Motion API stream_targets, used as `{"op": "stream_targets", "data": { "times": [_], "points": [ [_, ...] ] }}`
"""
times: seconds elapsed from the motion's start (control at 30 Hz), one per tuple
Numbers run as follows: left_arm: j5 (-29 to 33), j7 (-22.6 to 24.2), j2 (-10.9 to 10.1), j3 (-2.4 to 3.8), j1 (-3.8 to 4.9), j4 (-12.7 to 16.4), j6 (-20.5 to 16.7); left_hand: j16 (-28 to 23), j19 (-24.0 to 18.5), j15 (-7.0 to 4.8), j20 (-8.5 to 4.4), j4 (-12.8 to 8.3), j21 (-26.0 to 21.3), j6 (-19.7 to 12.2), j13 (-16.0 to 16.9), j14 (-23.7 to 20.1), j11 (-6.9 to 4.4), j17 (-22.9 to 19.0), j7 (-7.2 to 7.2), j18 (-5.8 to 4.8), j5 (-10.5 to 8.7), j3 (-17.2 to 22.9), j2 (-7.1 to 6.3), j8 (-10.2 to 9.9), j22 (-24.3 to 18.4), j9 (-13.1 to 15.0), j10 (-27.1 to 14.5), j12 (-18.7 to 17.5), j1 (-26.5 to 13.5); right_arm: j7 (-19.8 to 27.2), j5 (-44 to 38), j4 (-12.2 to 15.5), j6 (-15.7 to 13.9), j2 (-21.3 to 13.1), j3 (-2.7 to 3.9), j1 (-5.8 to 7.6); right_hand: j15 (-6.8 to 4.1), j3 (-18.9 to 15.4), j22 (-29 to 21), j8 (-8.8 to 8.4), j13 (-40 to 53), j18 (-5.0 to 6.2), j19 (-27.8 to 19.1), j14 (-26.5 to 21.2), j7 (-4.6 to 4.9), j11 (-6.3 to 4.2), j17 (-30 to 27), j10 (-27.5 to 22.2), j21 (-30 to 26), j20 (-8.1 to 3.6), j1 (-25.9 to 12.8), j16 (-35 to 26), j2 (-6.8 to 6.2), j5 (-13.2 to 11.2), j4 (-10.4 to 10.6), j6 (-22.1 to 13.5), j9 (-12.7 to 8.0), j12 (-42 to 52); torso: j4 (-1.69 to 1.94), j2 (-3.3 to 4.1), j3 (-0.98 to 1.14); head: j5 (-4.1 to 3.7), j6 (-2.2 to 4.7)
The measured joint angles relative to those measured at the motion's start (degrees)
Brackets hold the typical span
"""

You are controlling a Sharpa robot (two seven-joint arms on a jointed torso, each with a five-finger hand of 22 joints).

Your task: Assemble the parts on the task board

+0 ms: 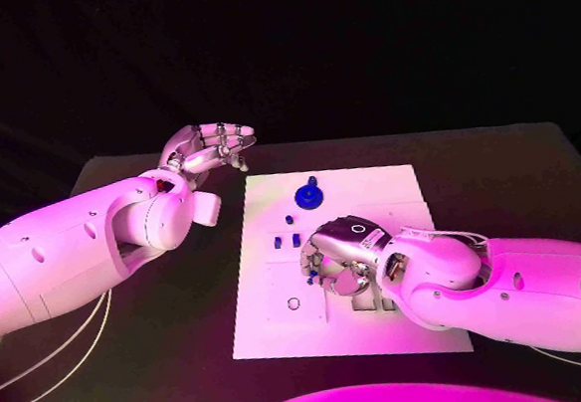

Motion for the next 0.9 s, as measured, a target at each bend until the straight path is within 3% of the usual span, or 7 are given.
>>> {"op": "stream_targets", "data": {
  "times": [0.9],
  "points": [
    [-0.1,-0.3,0.0,0.00,0.00,0.0,0.0,0.0,0.0,0.00,0.00,0.0,0.0,0.0,-0.1,0.0,0.21,-0.1,0.00,0.00,0.00,0.0,0.00,0.0,0.0,0.0,-0.2,0.0,0.0,-0.1,-0.8,-0.3,1.8,0.7,-0.05,0.05,0.00,-0.2,0.0,0.14,0.0,0.01,0.0,0.0,0.30,0.00,-0.9,0.0,-0.6,0.00,0.2,-0.1,0.21,-0.4,-0.5,-0.6,0.6,-0.2,-0.01,-0.02,-0.03,0.05,-0.22]
  ]
}}
